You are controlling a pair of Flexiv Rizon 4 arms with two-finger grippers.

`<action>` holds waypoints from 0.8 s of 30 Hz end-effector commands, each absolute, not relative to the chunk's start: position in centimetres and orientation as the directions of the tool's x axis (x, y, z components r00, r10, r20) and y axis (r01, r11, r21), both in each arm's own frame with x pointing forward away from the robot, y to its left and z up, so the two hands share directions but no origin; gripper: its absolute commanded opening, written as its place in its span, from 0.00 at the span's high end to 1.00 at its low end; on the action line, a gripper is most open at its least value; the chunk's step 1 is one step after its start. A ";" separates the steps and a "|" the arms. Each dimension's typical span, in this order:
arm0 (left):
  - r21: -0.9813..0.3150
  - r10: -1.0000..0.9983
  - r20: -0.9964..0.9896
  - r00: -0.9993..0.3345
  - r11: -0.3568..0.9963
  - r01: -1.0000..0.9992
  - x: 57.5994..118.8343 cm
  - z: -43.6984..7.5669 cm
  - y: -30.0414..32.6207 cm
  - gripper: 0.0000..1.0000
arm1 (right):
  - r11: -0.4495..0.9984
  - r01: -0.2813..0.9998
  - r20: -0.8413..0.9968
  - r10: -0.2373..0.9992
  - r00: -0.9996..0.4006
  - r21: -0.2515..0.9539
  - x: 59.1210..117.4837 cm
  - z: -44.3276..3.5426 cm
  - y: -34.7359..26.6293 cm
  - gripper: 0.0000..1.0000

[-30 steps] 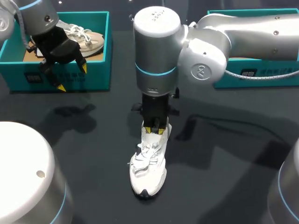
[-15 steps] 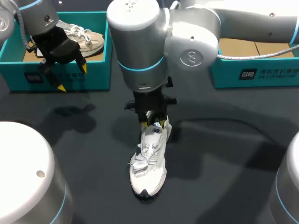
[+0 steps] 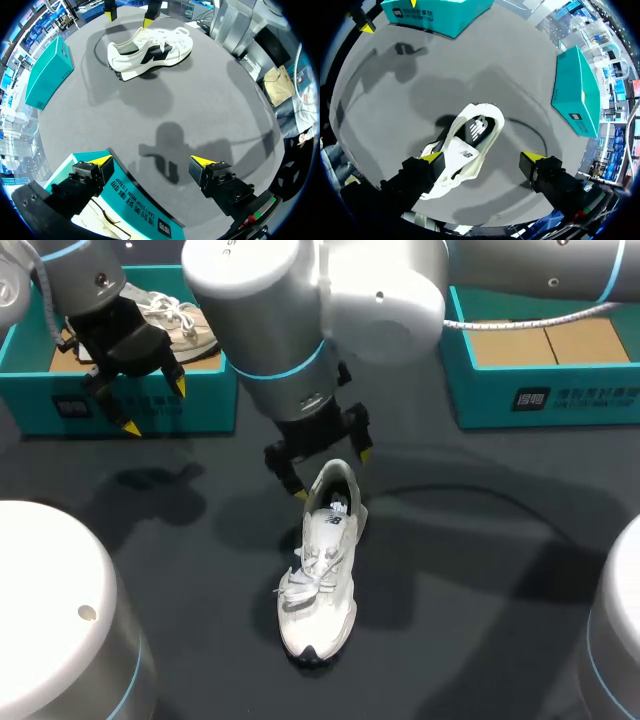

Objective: Take the shoe out of the shoebox, open the shoe tongue, remove and reinsert the insole, then place the shoe into the shoebox

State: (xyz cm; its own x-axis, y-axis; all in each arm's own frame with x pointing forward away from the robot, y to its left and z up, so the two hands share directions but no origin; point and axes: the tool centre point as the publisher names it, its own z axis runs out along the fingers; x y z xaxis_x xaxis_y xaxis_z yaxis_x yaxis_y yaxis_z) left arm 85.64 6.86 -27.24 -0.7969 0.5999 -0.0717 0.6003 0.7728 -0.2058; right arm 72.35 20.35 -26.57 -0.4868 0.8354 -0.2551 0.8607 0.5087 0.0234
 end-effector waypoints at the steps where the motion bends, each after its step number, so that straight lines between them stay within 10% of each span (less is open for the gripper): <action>1: -0.203 0.601 -0.069 -0.797 0.773 0.601 85.7 -27.2 6.8 0.00 | 0.896 0.433 -0.153 0.443 -0.883 0.097 72.8 -26.8 18.7 0.00; 24: -0.203 0.601 -0.069 -0.797 0.773 0.601 85.7 -27.2 6.8 0.00 | 0.925 0.361 -0.183 0.377 -0.908 0.115 74.8 -28.8 20.5 0.00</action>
State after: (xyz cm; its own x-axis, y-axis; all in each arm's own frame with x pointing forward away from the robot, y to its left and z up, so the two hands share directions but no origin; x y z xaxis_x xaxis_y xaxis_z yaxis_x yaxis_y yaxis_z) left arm 85.64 6.87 -27.23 -0.7969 0.5998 -0.0717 0.6003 0.7729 -0.2058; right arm 74.38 20.36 -28.14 -0.9060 0.3780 -0.1902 0.3629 0.9253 0.1104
